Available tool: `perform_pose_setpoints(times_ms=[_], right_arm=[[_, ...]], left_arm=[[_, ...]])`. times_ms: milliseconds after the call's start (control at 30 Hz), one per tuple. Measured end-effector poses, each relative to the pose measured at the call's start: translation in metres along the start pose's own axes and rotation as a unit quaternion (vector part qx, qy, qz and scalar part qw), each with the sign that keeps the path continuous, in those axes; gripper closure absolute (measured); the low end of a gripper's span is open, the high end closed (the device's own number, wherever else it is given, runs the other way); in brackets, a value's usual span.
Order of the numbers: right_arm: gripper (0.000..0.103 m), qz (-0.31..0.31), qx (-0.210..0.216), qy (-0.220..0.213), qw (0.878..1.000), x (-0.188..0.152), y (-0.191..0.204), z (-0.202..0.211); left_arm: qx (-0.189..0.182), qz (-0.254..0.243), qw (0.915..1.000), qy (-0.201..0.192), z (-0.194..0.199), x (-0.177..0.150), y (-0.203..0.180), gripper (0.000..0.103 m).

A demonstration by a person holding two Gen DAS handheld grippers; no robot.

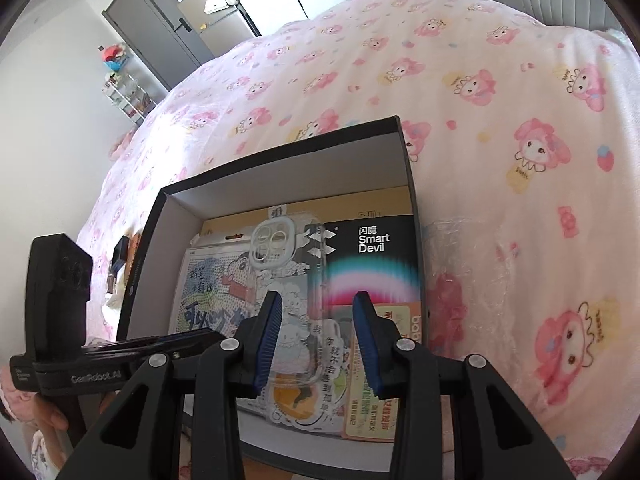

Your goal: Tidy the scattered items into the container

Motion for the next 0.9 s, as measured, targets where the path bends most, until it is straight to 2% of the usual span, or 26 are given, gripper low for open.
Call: perform_pose_setpoints(times_ms=[100, 200, 267, 367, 433, 700, 767, 900], right_arm=[[0.07, 0.005, 0.006, 0.022, 1.0, -0.006, 0.005, -0.009], [0.07, 0.018, 0.019, 0.018, 0.999, -0.007, 0.014, -0.006], [0.07, 0.021, 0.008, 0.016, 1.0, -0.009, 0.014, -0.006], [0.07, 0.023, -0.001, 0.036, 0.999, -0.014, 0.013, -0.017], [0.07, 0.032, -0.017, 0.032, 0.999, -0.014, 0.012, -0.018], [0.07, 0.023, -0.002, 0.029, 0.999, -0.014, 0.012, -0.014], [0.07, 0.029, 0.003, 0.03, 0.999, -0.016, 0.016, -0.015], [0.07, 0.039, 0.03, 0.044, 0.998, -0.024, 0.029, -0.017]], left_arm=[[-0.02, 0.007, 0.9998, 0.008, -0.004, -0.004, -0.001, 0.069], [0.0, 0.013, 0.9998, 0.017, -0.012, -0.005, 0.004, 0.069], [0.015, 0.03, 0.9991, 0.027, -0.018, -0.006, 0.013, 0.069], [0.025, 0.043, 0.9979, 0.041, -0.029, -0.005, 0.018, 0.069], [0.023, 0.042, 0.9981, 0.039, -0.032, 0.002, 0.016, 0.069], [0.042, 0.044, 0.9981, 0.011, -0.031, 0.035, 0.02, 0.069], [0.036, 0.046, 0.9983, 0.009, -0.032, 0.043, 0.021, 0.069], [0.036, 0.044, 0.9984, 0.002, -0.032, 0.053, 0.022, 0.081]])
Point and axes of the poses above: each gripper's, at about its wrist camera, not at the fingertips, and z roughly against the way its jaws point, y to its left, x to its top, the point moved 8 cm from there along -z, roughly the way its jaws point, and after that the axes turned 10 degrees about -x, right-handed, at the moved point
